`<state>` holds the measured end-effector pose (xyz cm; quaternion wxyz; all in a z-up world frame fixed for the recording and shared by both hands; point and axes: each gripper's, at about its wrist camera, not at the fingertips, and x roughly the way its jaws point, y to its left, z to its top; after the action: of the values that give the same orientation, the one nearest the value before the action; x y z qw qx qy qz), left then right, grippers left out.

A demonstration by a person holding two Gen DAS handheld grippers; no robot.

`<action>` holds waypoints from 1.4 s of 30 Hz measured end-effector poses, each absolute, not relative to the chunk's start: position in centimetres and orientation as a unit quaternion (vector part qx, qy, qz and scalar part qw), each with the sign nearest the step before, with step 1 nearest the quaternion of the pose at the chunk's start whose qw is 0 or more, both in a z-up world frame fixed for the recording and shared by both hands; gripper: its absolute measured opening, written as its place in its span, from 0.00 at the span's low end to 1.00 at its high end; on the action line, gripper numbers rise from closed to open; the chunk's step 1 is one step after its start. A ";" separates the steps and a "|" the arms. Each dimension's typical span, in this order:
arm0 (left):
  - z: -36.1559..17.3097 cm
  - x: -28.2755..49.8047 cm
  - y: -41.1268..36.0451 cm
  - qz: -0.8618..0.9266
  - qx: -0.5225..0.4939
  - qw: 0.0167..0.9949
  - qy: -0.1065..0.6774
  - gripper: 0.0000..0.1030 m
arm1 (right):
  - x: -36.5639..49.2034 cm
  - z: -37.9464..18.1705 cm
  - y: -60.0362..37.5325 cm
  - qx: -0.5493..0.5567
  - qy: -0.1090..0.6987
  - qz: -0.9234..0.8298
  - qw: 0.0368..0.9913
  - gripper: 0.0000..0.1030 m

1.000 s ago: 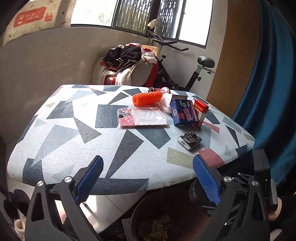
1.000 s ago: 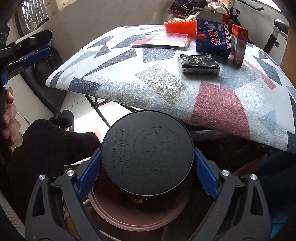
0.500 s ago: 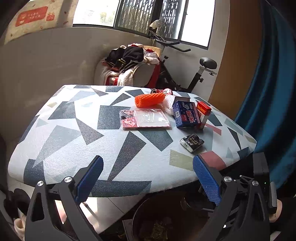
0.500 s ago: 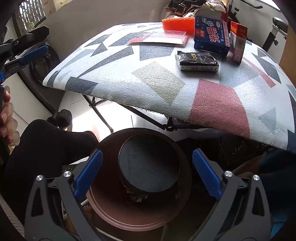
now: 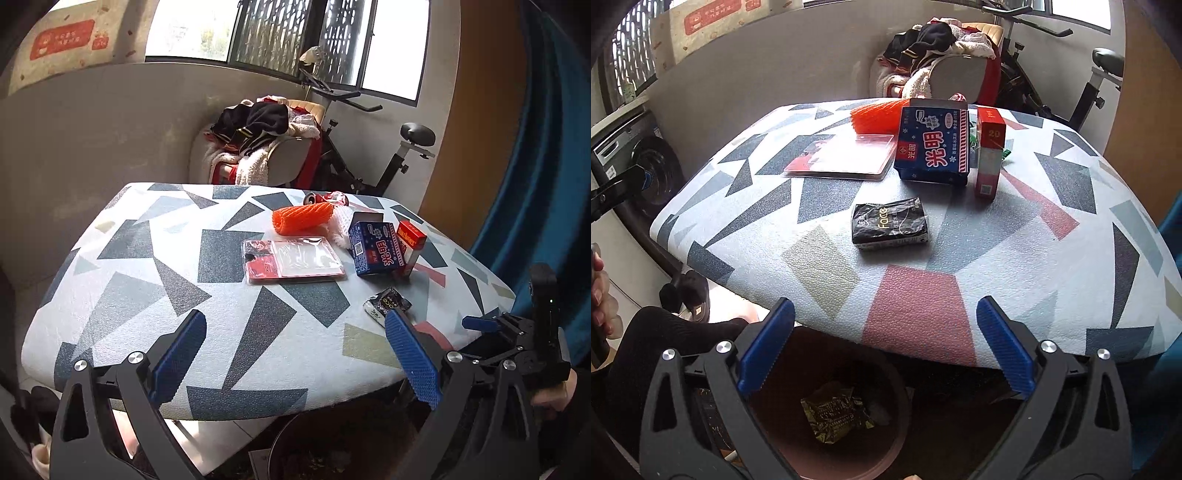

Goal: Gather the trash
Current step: 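Move the right gripper to the black Face tissue pack and close on it, then reach the left gripper to the blue milk carton and grasp it while the right holds the Face pack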

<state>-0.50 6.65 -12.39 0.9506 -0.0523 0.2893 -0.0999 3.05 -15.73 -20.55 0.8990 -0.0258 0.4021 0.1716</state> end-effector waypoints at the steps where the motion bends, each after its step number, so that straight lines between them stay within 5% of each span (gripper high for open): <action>1: -12.3 -0.3 6.7 -0.101 -0.054 0.951 0.289 0.92 | 3.6 -20.2 -16.1 -0.025 0.399 0.166 0.901 0.94; 29: -14.6 4.6 6.5 -0.096 -0.059 0.940 0.322 0.92 | 13.7 -24.4 -11.6 -0.056 0.440 0.163 0.881 0.94; 35: -14.8 5.1 6.1 -0.098 -0.058 0.939 0.325 0.92 | 13.6 -24.0 -11.2 -0.073 0.430 0.168 0.884 0.64; 42: -14.8 5.3 6.1 -0.098 -0.059 0.938 0.326 0.92 | 13.1 -23.0 -12.2 -0.060 0.419 0.175 0.889 0.62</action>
<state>5.32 6.07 -14.80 0.9384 -0.0589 0.3259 -0.0985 13.09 -12.16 -23.05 0.8888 -0.0603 0.4191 0.1754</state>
